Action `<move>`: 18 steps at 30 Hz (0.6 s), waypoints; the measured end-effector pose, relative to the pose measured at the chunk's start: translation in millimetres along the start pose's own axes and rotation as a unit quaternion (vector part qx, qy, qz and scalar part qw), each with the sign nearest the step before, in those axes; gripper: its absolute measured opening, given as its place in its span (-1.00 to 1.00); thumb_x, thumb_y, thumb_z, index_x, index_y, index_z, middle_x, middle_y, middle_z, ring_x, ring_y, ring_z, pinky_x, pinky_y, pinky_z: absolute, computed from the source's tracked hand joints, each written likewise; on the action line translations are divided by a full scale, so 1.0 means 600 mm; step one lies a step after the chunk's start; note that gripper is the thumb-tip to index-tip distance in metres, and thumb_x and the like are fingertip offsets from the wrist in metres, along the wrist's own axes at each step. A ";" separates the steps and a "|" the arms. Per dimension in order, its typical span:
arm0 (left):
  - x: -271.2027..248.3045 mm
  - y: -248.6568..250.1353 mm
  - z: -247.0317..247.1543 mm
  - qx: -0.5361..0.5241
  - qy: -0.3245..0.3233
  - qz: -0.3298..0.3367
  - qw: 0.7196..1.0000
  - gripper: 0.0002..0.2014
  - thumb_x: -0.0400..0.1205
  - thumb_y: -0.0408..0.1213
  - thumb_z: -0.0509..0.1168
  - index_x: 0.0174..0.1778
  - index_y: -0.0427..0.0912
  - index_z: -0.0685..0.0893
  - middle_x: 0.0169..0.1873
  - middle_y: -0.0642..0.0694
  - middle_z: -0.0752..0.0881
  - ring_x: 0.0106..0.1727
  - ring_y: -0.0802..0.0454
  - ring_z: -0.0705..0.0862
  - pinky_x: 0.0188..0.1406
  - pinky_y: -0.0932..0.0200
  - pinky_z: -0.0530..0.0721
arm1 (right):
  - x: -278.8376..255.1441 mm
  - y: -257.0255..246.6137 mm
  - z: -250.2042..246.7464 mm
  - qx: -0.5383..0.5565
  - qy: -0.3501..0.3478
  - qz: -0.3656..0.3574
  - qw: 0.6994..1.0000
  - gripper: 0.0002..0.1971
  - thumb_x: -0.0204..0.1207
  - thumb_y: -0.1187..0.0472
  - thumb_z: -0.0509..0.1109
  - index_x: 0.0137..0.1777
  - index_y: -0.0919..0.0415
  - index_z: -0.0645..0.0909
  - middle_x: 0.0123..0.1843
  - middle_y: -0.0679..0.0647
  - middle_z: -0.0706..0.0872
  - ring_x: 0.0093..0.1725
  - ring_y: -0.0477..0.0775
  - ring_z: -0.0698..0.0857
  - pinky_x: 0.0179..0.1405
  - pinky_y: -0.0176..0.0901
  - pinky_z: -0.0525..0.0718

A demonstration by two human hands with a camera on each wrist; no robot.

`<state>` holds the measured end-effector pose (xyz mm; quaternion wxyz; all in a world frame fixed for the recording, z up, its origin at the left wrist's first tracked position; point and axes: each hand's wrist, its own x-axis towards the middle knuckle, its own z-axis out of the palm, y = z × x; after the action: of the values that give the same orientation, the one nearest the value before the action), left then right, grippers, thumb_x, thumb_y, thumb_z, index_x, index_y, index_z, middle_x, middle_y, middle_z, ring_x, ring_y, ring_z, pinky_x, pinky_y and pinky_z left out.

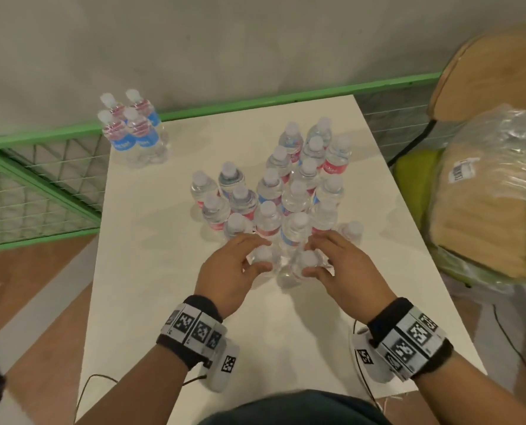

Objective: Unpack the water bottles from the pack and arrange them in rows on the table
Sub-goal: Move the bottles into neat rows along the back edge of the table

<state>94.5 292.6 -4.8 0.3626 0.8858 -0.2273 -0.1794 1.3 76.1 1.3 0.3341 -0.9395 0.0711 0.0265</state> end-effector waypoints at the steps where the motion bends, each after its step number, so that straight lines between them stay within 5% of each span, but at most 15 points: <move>1: -0.004 -0.003 -0.011 -0.011 -0.002 -0.011 1.000 -0.66 0.50 0.02 0.47 0.19 0.27 0.65 0.19 0.37 0.63 -0.18 0.22 0.65 0.00 0.02 0.68 | 0.002 -0.004 -0.004 0.010 -0.015 -0.002 1.000 -0.65 0.47 0.04 0.51 0.24 -0.05 0.59 0.22 -0.20 0.60 0.13 -0.11 0.65 0.05 -0.05 0.71; 5: -0.031 -0.003 -0.077 -0.082 0.003 -0.032 0.996 -0.71 0.43 -0.14 0.57 0.03 0.23 0.74 0.05 0.30 0.73 0.03 0.15 0.68 -0.06 0.02 0.72 | 0.013 -0.054 -0.048 0.048 -0.033 -0.007 0.998 -0.74 0.42 0.03 0.55 0.08 -0.15 0.65 -0.02 -0.26 0.68 -0.01 -0.22 0.66 -0.09 -0.28 0.68; 8: -0.051 0.008 -0.148 -0.081 0.024 -0.011 0.996 -0.73 0.45 -0.27 0.57 -0.04 0.17 0.76 0.02 0.24 0.75 0.05 0.13 0.71 -0.17 0.27 0.70 | 0.030 -0.127 -0.097 0.096 -0.032 -0.034 0.994 -0.79 0.39 0.03 0.58 0.00 -0.13 0.70 -0.04 -0.27 0.73 -0.01 -0.20 0.70 -0.21 -0.36 0.69; 13: -0.045 0.025 -0.290 -0.040 0.106 0.034 0.993 -0.77 0.48 -0.28 0.53 0.01 0.07 0.77 0.06 0.20 0.75 0.11 0.19 0.69 -0.20 0.53 0.57 | 0.089 -0.250 -0.162 0.198 0.022 -0.098 0.975 -0.78 0.35 0.06 0.61 -0.01 -0.05 0.75 -0.03 -0.18 0.80 -0.03 -0.08 0.77 -0.18 -0.08 0.78; 18: 0.026 0.017 -0.386 -0.041 0.236 0.068 0.968 -0.71 0.45 -0.29 0.55 0.07 0.03 0.78 0.05 0.17 0.76 0.06 0.31 0.69 -0.11 0.48 0.64 | 0.214 -0.322 -0.186 0.259 0.095 -0.129 0.953 -0.78 0.37 0.10 0.61 0.00 0.03 0.74 -0.06 -0.09 0.81 -0.18 0.01 0.80 -0.19 0.17 0.78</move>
<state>216.5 407.6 155.9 0.4535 0.8698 -0.1875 0.0509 157.5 138.8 195.9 0.5581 -0.8201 -0.0146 -0.1255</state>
